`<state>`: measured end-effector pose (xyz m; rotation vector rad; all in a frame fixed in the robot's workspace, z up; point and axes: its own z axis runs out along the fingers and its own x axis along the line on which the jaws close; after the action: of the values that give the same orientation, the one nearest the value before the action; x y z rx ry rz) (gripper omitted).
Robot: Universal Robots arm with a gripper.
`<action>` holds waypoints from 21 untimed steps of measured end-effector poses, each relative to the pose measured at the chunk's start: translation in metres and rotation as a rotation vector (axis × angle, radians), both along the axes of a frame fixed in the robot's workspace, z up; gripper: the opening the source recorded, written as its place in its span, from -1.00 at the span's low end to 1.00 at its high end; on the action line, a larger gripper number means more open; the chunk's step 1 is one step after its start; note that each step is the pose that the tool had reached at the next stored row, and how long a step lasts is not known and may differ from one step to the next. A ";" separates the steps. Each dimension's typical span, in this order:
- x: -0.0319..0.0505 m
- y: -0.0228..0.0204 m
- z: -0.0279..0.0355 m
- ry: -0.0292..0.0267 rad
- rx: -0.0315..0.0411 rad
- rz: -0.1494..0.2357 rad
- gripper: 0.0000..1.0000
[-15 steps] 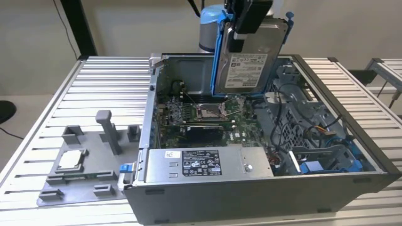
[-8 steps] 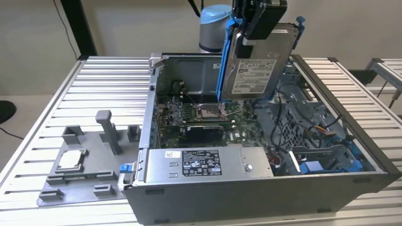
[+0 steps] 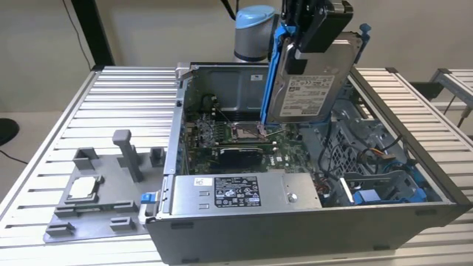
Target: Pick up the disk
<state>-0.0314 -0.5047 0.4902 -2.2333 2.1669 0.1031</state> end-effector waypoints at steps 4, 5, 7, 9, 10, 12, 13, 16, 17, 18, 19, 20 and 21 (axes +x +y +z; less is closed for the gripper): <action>0.0056 -0.0085 0.0000 0.0001 0.0000 0.000 -1.00; 0.0071 -0.0106 0.0000 0.0002 -0.0001 0.000 -1.00; 0.0099 -0.0150 0.0000 0.0002 -0.0001 0.000 -1.00; 0.0129 -0.0194 0.0000 0.0002 0.0000 0.000 -1.00; 0.0146 -0.0216 0.0000 0.0003 0.0000 0.000 -1.00; 0.0177 -0.0259 0.0000 0.0004 0.0000 0.000 -1.00; 0.0194 -0.0278 0.0000 0.0004 0.0000 0.000 -1.00; 0.0254 -0.0333 0.0000 0.0007 0.0000 0.000 -1.00; 0.0274 -0.0349 0.0000 0.0009 0.0000 0.000 -1.00; 0.0296 -0.0364 0.0000 0.0011 0.0000 0.000 -1.00; 0.0318 -0.0379 0.0000 0.0012 -0.0001 0.000 -1.00; 0.0338 -0.0395 0.0000 0.0014 0.0000 0.000 -1.00; 0.0358 -0.0409 0.0000 0.0014 -0.0001 0.000 -1.00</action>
<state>0.0044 -0.5457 0.4902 -2.2339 2.1676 0.1045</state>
